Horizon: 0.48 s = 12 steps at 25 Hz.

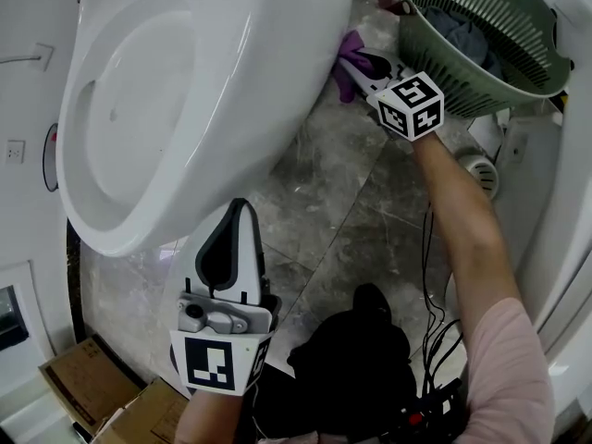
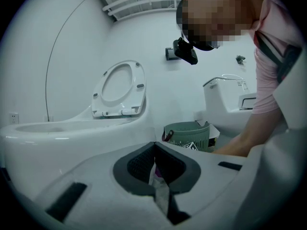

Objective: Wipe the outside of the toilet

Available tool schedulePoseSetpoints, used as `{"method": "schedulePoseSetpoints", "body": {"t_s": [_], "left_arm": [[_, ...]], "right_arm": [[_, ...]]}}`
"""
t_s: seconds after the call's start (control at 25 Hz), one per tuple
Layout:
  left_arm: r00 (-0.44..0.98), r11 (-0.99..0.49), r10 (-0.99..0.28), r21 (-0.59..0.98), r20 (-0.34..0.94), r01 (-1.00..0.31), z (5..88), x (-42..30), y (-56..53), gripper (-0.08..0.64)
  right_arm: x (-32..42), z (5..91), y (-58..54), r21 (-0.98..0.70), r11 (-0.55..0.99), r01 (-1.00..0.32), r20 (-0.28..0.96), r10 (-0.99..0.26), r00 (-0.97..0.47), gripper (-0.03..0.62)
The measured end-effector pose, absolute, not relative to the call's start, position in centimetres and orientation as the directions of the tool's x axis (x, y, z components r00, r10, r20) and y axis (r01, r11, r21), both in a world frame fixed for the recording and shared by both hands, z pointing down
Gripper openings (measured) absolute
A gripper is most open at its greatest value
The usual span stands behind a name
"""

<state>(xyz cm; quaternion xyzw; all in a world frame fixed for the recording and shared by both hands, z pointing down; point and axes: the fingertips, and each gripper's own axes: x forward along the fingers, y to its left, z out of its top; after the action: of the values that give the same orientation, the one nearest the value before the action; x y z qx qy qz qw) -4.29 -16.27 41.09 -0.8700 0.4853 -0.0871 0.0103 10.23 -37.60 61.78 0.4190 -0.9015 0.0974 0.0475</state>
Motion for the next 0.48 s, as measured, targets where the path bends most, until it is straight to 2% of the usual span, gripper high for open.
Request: {"method": "schedulePoseSetpoints", "body": {"t_s": [0.48], "left_arm": [[0.527, -0.540, -0.839, -0.098, 0.136, -0.836, 40.6, -5.3, -15.2, 0.009]], "right_arm": [[7.4, 62.1, -34.0, -0.178, 0.650, -0.738, 0.174, -0.718, -0.674, 0.058]]}}
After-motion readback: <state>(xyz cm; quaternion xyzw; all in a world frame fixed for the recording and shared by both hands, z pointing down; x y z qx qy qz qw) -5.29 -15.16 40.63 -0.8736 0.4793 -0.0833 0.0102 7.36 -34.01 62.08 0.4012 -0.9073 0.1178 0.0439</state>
